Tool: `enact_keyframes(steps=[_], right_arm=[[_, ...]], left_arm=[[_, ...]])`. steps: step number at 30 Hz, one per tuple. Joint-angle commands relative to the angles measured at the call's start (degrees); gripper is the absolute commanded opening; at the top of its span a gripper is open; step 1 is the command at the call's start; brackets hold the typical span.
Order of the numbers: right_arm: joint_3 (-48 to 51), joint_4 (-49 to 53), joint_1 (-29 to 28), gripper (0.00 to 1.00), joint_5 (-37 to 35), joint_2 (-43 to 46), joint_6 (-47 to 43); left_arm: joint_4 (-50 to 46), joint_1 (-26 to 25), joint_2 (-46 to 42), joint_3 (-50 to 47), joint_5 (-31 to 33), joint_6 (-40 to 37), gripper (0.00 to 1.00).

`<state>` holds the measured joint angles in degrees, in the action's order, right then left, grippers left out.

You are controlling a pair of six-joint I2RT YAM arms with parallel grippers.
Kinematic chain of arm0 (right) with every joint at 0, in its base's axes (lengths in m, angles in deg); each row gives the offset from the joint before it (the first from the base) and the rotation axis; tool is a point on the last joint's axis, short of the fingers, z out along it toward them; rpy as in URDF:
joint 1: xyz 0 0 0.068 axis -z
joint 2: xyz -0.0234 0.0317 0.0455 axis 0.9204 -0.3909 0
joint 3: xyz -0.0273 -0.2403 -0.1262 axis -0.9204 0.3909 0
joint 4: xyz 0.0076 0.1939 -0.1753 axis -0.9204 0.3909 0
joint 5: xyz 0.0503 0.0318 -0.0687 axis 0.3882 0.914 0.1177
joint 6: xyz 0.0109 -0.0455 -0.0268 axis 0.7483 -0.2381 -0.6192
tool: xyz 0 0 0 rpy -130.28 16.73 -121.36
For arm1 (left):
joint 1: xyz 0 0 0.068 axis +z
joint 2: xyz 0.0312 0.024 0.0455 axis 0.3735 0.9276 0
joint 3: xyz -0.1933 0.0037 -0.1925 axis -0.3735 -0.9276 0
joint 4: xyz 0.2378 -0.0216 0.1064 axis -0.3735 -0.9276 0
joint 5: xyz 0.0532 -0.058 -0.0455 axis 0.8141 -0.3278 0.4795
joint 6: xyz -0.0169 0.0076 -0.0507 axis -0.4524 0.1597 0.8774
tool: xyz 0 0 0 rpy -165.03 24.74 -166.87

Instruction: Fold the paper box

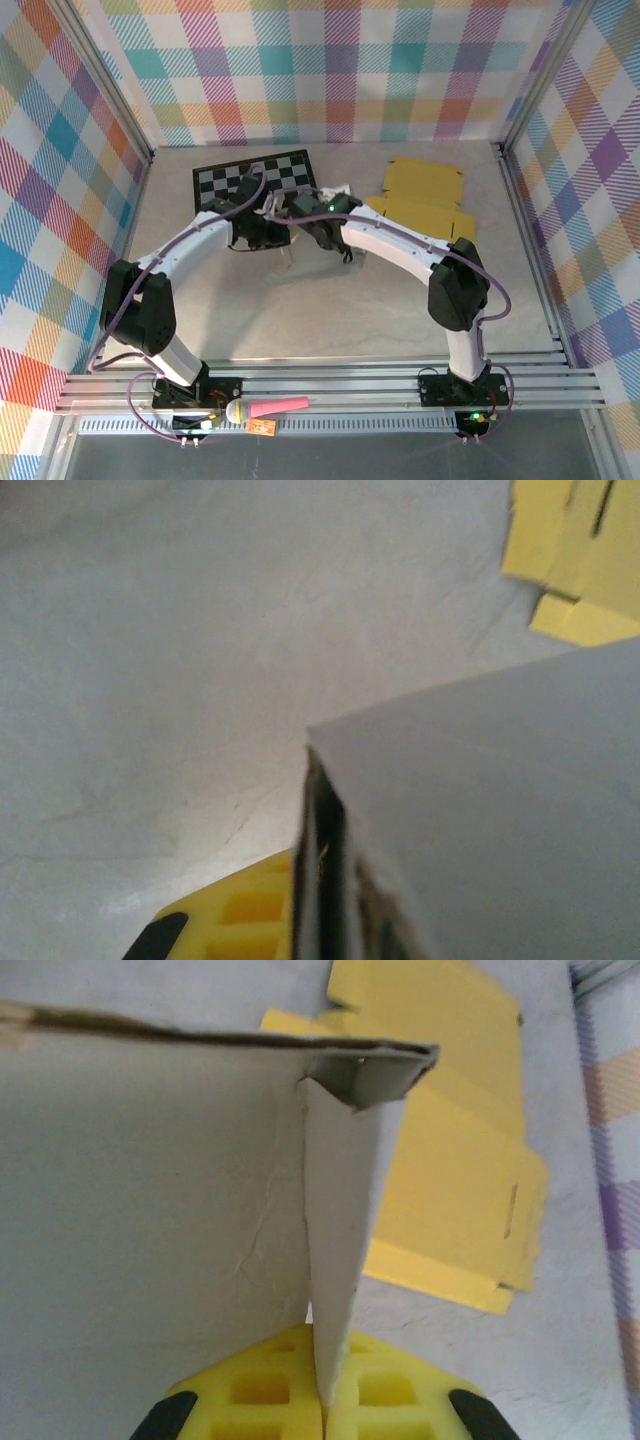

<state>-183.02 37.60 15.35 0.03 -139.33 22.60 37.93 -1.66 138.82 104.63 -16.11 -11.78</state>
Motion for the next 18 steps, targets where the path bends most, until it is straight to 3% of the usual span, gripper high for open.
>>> enact_keyframes(steps=[1, 11, 18], right_arm=[[10.25, -6.59, -0.83, 0.0, 1.28, 5.95, 3.53], [21.77, -12.49, -2.07, 0.0, 0.42, 6.91, 8.5], [24.78, -14.37, -2.15, 0.0, 0.07, 7.29, 9.59]], left_arm=[[6.04, -1.49, -1.97, -4.3, 5.95, 3.88, 0.0], [17.93, -6.22, 0.89, -14.68, 9.37, 7.89, 0.0], [21.2, -8.24, 2.71, -16.84, 13.47, 10.04, 0.08]])
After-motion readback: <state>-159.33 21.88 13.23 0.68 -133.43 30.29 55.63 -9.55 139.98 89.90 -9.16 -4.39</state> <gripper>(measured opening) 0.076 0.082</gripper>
